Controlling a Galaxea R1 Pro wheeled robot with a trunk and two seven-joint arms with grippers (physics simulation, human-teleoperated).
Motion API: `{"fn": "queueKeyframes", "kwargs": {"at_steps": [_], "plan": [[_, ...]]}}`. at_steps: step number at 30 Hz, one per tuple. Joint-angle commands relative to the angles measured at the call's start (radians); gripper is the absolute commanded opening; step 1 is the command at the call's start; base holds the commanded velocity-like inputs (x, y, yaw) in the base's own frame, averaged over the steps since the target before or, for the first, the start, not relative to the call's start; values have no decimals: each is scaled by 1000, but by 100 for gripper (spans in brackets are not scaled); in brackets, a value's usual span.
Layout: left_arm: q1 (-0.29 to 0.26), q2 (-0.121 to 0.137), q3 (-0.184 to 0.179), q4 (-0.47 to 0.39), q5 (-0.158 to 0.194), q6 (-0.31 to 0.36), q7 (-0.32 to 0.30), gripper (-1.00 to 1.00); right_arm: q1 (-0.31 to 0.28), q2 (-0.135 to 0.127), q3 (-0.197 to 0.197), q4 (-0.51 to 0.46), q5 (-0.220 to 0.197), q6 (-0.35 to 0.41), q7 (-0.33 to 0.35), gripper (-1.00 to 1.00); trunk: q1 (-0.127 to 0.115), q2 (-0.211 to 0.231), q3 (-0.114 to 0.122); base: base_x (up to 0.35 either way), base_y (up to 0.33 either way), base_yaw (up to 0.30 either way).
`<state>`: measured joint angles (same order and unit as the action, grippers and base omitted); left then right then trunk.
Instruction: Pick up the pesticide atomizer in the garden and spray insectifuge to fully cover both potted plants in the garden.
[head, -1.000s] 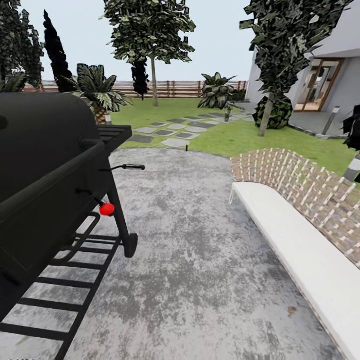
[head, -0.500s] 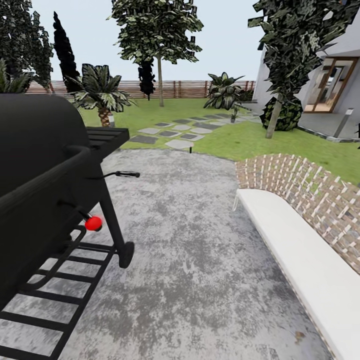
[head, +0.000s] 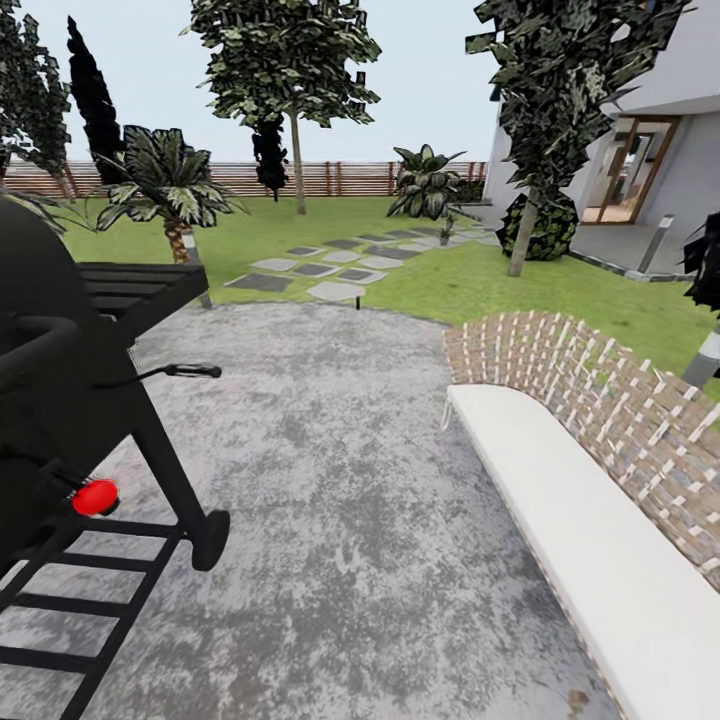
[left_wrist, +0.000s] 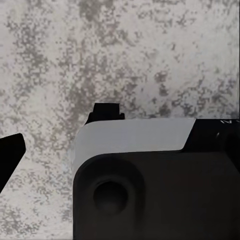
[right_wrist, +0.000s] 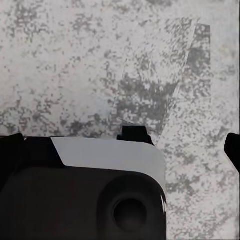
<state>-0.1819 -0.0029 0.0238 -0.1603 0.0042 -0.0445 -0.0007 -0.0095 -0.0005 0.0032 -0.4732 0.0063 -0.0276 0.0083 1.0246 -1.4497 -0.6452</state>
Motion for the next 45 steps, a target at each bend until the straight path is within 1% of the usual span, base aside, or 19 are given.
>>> {"fn": "queueKeyframes", "kwargs": {"at_steps": [1,9,14,18,24,32,45], "plan": [[0,0,2,1,0,-3,0,100,-1,0,0,1,1,-3,1,100,0,0,-1,274,-204,-4],[0,0,2,1,0,-3,0,100,-1,-1,-1,1,-4,-2,-1,100,0,0,-4,275,-195,141],[0,0,2,1,0,-3,0,100,0,0,-1,1,-1,-3,-1,100,0,0,-5,276,-180,25],[0,0,2,1,0,-3,1,100,0,0,-2,1,-6,-3,-1,100,0,0,-6,279,-117,3],[0,0,2,1,0,-3,0,100,-1,0,-2,1,-10,-2,-1,100,0,0,-6,284,-23,3],[0,0,2,1,0,-3,1,100,0,0,-2,1,-10,-3,-1,100,0,0,-7,299,-1,154],[0,0,2,1,0,-3,-1,100,0,0,-2,1,-9,-3,-1,100,0,0,-7,301,0,5]]}}
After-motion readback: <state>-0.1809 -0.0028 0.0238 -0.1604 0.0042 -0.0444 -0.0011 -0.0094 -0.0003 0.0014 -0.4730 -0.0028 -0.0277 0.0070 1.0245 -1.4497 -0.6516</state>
